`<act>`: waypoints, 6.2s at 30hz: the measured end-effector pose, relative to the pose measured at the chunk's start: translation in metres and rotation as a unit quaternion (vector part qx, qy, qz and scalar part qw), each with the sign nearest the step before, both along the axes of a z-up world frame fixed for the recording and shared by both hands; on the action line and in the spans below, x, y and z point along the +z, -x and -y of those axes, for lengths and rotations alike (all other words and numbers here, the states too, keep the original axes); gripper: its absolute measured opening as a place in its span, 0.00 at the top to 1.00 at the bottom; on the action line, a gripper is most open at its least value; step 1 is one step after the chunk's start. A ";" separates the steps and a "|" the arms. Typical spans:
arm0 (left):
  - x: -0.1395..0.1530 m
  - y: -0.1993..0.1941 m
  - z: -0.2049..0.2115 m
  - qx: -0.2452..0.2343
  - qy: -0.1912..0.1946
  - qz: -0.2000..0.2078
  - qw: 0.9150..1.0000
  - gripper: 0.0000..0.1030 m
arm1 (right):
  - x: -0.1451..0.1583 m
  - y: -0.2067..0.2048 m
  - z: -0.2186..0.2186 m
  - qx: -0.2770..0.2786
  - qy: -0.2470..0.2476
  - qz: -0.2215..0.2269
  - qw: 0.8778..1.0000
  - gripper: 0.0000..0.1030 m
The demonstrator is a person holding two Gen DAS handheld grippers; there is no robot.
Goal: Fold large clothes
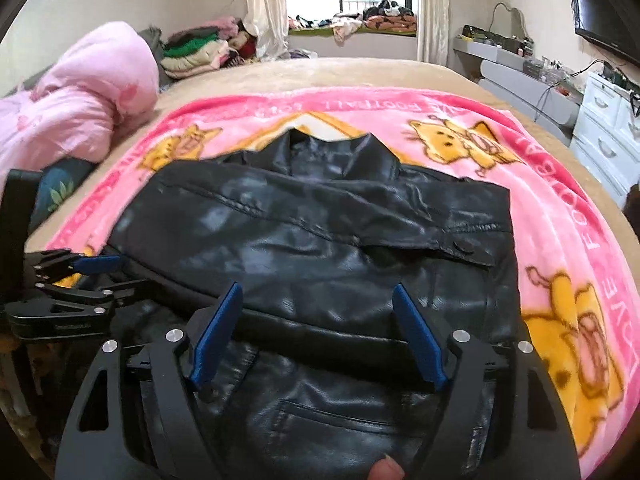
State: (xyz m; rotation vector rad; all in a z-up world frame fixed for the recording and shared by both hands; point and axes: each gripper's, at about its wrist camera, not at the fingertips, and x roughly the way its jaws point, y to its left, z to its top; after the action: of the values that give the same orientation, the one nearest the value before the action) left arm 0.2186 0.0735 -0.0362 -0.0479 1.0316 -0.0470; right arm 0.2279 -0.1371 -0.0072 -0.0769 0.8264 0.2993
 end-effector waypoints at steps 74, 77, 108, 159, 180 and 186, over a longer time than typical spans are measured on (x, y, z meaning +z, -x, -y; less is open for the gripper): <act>0.089 0.112 0.013 0.048 0.018 0.132 0.990 0.09 | 0.074 0.117 0.036 -0.019 -0.060 0.050 0.997 0.04; 0.086 0.119 0.015 0.050 0.018 0.129 0.990 0.09 | 0.073 0.122 0.039 -0.019 -0.056 0.050 0.997 0.04; 0.048 0.164 0.001 0.074 0.009 0.072 0.995 0.09 | 0.037 0.160 0.076 -0.017 -0.029 0.008 0.999 0.04; 0.041 0.201 -0.054 0.039 0.130 0.024 0.991 0.93 | -0.030 0.215 0.150 0.042 -0.109 -0.108 0.987 0.79; 0.117 0.145 -0.076 0.102 0.168 0.142 0.970 0.92 | 0.093 0.140 0.175 0.022 -0.248 0.082 0.965 0.88; 0.124 0.117 -0.074 0.113 0.159 0.165 0.967 0.92 | 0.100 0.106 0.170 -0.009 -0.248 0.099 0.964 0.88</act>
State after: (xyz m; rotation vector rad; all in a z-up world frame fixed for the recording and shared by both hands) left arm 0.1018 0.1476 0.0881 -0.4369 0.6715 -0.0112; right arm 0.1221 -0.3074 0.0925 0.3656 0.5345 0.4665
